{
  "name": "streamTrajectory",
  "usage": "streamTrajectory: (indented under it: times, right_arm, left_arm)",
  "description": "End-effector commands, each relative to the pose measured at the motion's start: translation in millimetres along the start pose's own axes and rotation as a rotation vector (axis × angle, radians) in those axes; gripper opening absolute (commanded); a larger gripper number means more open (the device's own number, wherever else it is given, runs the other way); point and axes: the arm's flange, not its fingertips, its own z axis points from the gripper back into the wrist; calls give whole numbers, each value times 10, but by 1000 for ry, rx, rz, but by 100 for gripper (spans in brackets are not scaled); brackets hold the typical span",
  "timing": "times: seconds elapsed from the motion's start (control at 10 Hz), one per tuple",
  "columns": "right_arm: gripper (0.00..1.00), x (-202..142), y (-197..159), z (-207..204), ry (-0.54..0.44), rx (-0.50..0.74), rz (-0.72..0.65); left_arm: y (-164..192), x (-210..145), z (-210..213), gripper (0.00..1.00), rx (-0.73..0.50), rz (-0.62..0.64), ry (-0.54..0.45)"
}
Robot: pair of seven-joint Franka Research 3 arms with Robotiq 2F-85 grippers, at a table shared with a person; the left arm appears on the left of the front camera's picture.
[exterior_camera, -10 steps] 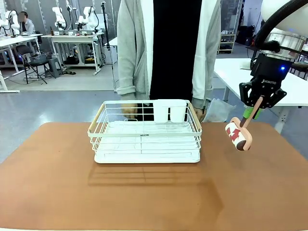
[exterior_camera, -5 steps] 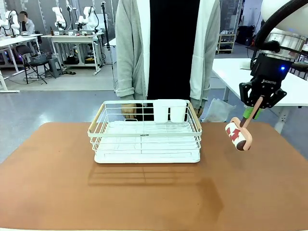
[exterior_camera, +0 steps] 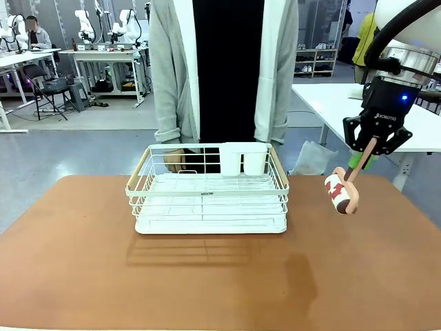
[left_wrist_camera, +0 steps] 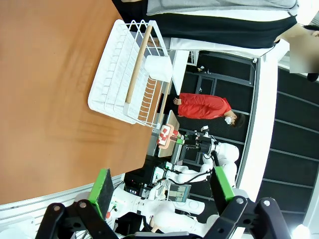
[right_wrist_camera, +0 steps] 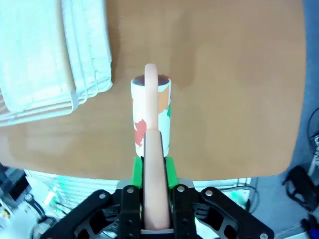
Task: Clean the table.
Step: Place the Lint Roller down when the Dish drying rack is positioned in the middle of the table.
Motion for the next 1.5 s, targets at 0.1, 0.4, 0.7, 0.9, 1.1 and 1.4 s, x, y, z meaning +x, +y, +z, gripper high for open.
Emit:
streamTrajectory:
  times: [0.1,0.4,0.7,0.9,1.1,1.4]
  right_arm:
    - [21,21,-52,-93,-130,-3,-489]
    - [21,215,-212,-353,-291,164,-791]
    - [21,307,-414,-730,-357,307,-893]
    - [21,351,-522,-902,-334,327,-925]
    - [21,418,-606,-1013,-325,374,-963]
    - [21,535,-628,-1238,-311,356,-1001]
  left_arm:
    - [-12,-7,27,100,-22,-9,0]
    - [-12,-7,27,100,-22,-9,0]
    - [-12,-7,27,100,-22,-9,0]
    - [-12,-7,27,100,-22,-9,0]
    - [-12,-7,27,100,-22,-9,0]
    - [-12,-7,27,100,-22,-9,0]
